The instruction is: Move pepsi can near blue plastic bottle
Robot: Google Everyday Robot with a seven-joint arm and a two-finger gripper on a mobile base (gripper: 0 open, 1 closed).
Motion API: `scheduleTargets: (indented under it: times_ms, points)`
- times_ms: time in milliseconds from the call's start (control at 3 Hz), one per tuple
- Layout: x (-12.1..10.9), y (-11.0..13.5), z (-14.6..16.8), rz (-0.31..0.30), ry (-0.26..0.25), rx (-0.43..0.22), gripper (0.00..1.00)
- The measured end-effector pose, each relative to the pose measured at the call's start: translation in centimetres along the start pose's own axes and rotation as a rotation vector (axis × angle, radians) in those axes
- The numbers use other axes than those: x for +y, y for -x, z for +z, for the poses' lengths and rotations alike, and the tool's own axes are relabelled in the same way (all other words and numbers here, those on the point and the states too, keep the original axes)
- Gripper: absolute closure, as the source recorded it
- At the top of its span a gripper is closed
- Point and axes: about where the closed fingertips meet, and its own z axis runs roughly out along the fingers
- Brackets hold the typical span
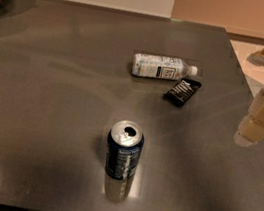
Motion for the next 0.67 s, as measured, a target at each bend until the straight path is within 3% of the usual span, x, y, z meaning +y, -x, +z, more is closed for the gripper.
scheduleTargets:
  times_ms: [667]
  points:
    - [2.0,5.4,1.8,-0.1,0.075,-0.244,0.0]
